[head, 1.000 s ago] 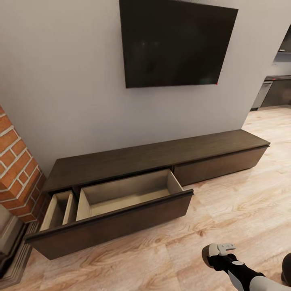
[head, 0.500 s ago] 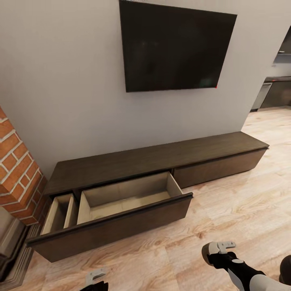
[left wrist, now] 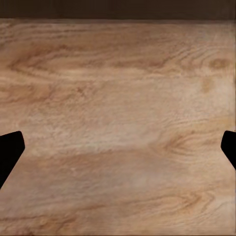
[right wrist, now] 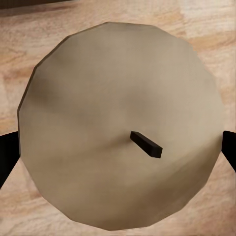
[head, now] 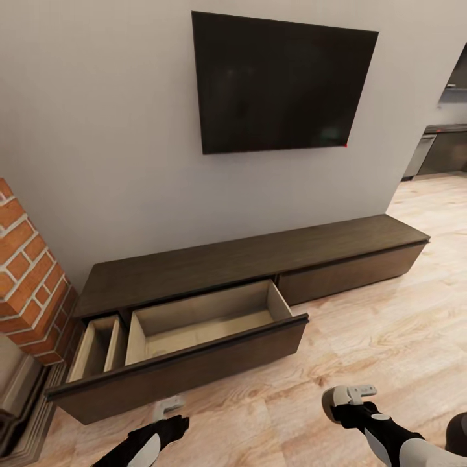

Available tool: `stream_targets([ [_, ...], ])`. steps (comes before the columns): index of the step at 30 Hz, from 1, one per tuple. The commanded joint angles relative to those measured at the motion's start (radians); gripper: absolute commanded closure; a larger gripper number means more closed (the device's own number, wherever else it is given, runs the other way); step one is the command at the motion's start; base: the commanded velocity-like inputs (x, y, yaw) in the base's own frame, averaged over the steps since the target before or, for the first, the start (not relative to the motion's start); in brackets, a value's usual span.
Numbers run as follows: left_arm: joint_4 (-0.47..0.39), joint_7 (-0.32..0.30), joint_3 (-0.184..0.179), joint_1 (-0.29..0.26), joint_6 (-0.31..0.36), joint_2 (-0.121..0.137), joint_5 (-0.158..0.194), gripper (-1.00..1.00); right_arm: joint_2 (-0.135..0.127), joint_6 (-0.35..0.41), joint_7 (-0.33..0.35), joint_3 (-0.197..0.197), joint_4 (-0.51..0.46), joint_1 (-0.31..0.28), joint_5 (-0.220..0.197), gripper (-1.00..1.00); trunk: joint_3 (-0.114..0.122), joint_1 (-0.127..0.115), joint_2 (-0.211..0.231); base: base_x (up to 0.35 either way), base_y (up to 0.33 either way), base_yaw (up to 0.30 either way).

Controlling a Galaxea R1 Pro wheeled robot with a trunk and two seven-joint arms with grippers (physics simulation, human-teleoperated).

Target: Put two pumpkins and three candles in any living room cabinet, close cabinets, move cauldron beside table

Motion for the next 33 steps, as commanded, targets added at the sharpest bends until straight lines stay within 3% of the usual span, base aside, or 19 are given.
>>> stream_targets([
  [1, -0.016, 0.000, 0.000, 0.000, 0.008, 0.000, 0.000, -1.00, 0.000, 0.000, 0.001, 0.001, -0.002, 0.000, 0.000, 1.00, 0.003, -0.004, 0.007, 0.000, 0.000, 0.000],
  [7, -0.104, 0.000, 0.000, -0.001, 0.033, -0.002, 0.000, -1.00, 0.001, 0.000, 0.012, 0.001, -0.006, 0.000, 0.000, 1.00, 0.022, -0.027, 0.049, 0.000, 0.000, 0.000],
  [12, -0.237, 0.001, 0.002, -0.002, 0.166, 0.000, 0.000, -1.00, 0.002, 0.000, 0.012, 0.001, -0.006, 0.000, -0.001, 1.00, 0.038, -0.046, 0.084, 0.000, 0.000, 0.000],
  [14, -0.265, 0.001, 0.003, -0.002, 0.185, 0.001, 0.000, -1.00, 0.002, 0.000, 0.011, 0.001, -0.005, 0.000, -0.001, 1.00, 0.044, -0.054, 0.098, 0.000, 0.000, 0.000],
  [33, -0.276, -0.003, 0.002, 0.002, 0.195, 0.002, 0.001, -1.00, 0.002, 0.000, 0.011, 0.001, -0.005, 0.000, -0.002, 1.00, 0.103, -0.127, 0.231, 0.000, 0.000, 0.000],
])
